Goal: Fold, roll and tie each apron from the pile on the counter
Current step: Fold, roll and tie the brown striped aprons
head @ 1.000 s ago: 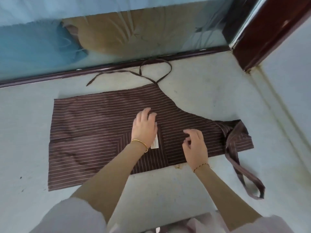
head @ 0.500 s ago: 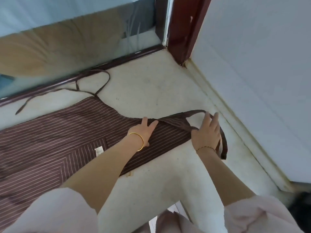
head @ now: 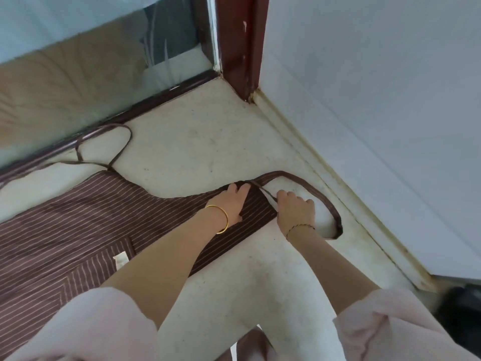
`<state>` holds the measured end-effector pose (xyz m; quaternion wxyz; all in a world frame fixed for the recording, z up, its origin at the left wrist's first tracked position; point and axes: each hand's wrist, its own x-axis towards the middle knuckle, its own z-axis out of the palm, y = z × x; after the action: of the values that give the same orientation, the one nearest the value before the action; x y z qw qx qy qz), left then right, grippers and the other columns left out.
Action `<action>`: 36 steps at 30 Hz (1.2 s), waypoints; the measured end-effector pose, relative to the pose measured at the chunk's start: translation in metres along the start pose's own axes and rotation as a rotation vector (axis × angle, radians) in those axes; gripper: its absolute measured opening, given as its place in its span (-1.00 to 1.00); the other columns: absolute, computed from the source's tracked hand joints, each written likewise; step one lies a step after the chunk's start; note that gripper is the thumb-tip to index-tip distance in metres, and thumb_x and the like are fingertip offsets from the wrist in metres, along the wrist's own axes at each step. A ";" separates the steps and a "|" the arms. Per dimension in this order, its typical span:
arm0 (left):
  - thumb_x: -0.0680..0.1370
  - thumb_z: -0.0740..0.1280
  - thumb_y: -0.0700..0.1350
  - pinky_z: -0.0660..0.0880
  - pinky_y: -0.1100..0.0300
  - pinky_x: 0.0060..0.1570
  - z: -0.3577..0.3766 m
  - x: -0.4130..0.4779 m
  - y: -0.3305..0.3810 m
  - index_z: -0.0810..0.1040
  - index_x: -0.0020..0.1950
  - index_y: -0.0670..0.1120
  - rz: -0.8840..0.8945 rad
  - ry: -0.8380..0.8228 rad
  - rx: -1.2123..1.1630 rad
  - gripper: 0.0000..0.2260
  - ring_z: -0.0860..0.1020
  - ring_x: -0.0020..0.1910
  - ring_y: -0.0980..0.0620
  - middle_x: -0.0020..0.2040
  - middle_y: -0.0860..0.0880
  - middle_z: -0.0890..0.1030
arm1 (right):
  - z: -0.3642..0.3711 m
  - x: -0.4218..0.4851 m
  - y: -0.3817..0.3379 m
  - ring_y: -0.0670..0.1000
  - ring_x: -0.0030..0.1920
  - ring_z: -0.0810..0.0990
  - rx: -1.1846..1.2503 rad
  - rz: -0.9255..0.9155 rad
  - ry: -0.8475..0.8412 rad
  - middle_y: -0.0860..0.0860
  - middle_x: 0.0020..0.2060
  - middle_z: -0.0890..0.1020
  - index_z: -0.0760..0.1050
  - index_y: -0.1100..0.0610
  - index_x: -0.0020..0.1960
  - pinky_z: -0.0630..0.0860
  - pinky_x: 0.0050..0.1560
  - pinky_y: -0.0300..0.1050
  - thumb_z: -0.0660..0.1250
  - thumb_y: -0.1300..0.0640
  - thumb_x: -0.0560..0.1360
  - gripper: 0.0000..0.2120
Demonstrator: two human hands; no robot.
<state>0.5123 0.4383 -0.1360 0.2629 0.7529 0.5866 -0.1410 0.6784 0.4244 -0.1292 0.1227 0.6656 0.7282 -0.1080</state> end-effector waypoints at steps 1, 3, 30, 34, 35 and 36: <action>0.49 0.40 -0.13 0.48 -0.02 0.18 -0.001 0.001 -0.001 -0.06 0.53 -0.03 -0.007 -0.031 0.004 -0.22 0.47 0.17 -0.15 0.36 -0.20 0.25 | -0.010 0.008 0.004 0.03 -0.24 0.39 0.011 0.011 -0.057 0.00 -0.18 0.48 0.36 0.08 -0.05 0.30 -0.12 -0.11 0.17 0.28 0.49 -0.88; 0.47 0.42 -0.13 0.48 -0.02 0.18 -0.003 0.001 0.000 -0.11 0.53 0.01 -0.023 -0.073 0.022 -0.16 0.48 0.17 -0.16 0.36 -0.21 0.26 | -0.032 0.024 0.011 0.02 -0.23 0.42 0.030 0.090 -0.070 -0.03 -0.26 0.47 0.35 0.06 -0.09 0.35 -0.06 -0.11 0.14 0.27 0.51 -0.88; 0.54 0.28 -0.20 0.45 0.06 0.15 -0.022 0.053 0.049 0.30 0.35 -0.14 0.003 0.201 -0.211 -0.60 0.42 0.16 -0.12 0.43 -0.15 0.09 | -0.009 -0.011 0.044 0.04 -0.10 0.29 0.285 0.413 -0.012 0.04 0.00 0.34 0.40 0.11 -0.01 0.36 -0.24 -0.13 0.24 0.24 0.40 -0.83; 0.54 0.30 -0.21 0.48 0.08 0.06 -0.026 0.054 0.052 0.34 0.30 -0.15 0.020 0.185 -0.204 -0.66 0.48 0.06 -0.10 0.46 -0.14 0.06 | 0.017 -0.031 0.045 0.07 -0.04 0.31 0.285 0.464 0.096 0.06 0.16 0.35 0.44 0.10 -0.04 0.32 -0.16 -0.16 0.31 0.22 0.39 -0.84; 0.53 0.30 -0.21 0.48 0.08 0.06 -0.026 0.054 0.051 0.35 0.28 -0.15 0.021 0.182 -0.220 -0.67 0.49 0.05 -0.09 0.46 -0.13 0.05 | 0.018 -0.032 0.047 0.10 0.04 0.35 0.291 0.471 0.144 0.06 0.21 0.37 0.49 0.10 -0.05 0.33 -0.09 -0.14 0.33 0.20 0.43 -0.89; 0.53 0.30 -0.22 0.49 0.07 0.07 -0.026 0.053 0.051 0.36 0.26 -0.15 0.025 0.186 -0.243 -0.69 0.50 0.03 -0.08 0.45 -0.12 0.06 | 0.017 -0.032 0.049 0.13 0.15 0.35 0.296 0.466 0.188 0.07 0.25 0.37 0.53 0.11 -0.06 0.36 0.00 -0.10 0.34 0.17 0.46 -0.94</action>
<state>0.5728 0.4872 -0.1305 0.2983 0.7326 0.6119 0.0049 0.7306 0.3932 -0.1347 -0.0222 0.8328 0.5401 -0.1196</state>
